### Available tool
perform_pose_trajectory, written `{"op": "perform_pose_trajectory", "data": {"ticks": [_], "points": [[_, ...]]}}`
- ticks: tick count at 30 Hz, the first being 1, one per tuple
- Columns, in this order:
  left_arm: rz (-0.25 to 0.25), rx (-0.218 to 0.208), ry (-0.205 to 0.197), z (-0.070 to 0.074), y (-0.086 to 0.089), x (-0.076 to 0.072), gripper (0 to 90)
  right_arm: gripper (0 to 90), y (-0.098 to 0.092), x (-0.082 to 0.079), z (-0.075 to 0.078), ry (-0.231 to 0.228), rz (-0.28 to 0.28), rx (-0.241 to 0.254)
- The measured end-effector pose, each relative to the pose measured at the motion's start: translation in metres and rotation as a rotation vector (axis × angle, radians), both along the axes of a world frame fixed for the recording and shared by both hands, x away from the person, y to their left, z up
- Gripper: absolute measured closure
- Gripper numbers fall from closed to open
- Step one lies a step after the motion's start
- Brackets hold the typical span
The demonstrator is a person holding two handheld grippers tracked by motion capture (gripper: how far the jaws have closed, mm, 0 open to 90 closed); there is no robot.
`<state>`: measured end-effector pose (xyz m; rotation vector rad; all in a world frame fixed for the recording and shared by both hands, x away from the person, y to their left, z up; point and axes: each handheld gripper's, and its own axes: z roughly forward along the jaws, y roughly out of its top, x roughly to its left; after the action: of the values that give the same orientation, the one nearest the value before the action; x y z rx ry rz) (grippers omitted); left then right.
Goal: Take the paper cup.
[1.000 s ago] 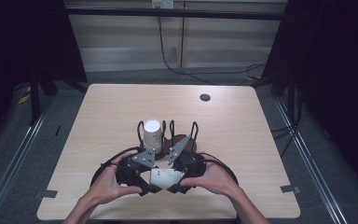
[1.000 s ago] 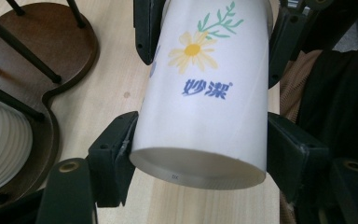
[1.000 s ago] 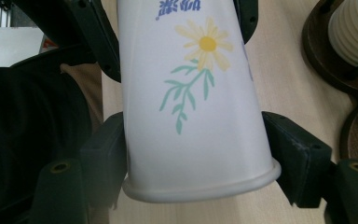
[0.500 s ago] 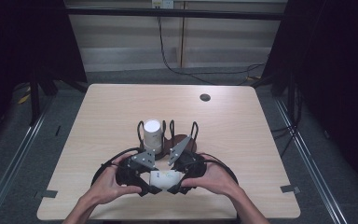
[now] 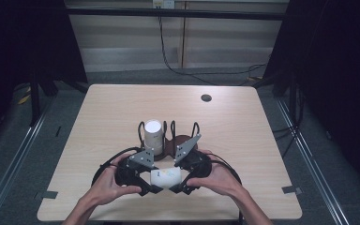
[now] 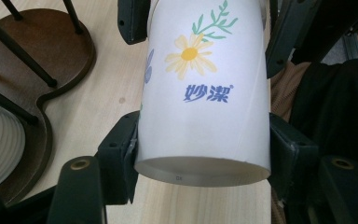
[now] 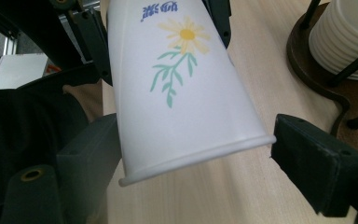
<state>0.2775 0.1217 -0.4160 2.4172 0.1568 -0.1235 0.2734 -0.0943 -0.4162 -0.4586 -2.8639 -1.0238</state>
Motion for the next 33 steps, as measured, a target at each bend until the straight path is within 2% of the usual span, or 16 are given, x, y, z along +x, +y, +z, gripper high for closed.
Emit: {"op": "perform_pose_trajectory", "data": {"ticks": [6, 9, 17, 19, 21, 23, 27, 33], "points": [[0.020, -0.028, 0.014, -0.002, 0.002, 0.000, 36.8, 15.5, -0.005, -0.001, 0.004, 0.002, -0.012, 0.034], [0.026, -0.029, 0.014, -0.002, 0.004, 0.001, 36.8, 15.4, -0.008, -0.002, 0.005, -0.004, -0.019, 0.048], [0.034, -0.042, 0.014, -0.001, 0.007, 0.001, 36.8, 15.5, -0.016, -0.003, 0.001, 0.000, -0.052, 0.070], [0.042, -0.057, 0.019, -0.001, 0.008, 0.000, 36.8, 15.5, -0.018, -0.004, 0.001, 0.001, -0.068, 0.076], [0.044, -0.068, 0.016, -0.001, 0.009, 0.000, 36.7, 15.5, -0.022, -0.005, 0.000, 0.003, -0.068, 0.104], [0.042, -0.069, 0.009, 0.000, 0.010, 0.000, 36.7, 15.5, -0.024, -0.006, 0.000, -0.002, -0.080, 0.112], [0.044, -0.104, -0.005, 0.002, 0.011, 0.001, 36.6, 15.5, -0.030, -0.007, 0.001, -0.008, -0.094, 0.139], [0.047, -0.117, -0.011, 0.004, 0.010, 0.001, 36.7, 15.4, -0.037, -0.009, 0.001, -0.019, -0.125, 0.174]]}}
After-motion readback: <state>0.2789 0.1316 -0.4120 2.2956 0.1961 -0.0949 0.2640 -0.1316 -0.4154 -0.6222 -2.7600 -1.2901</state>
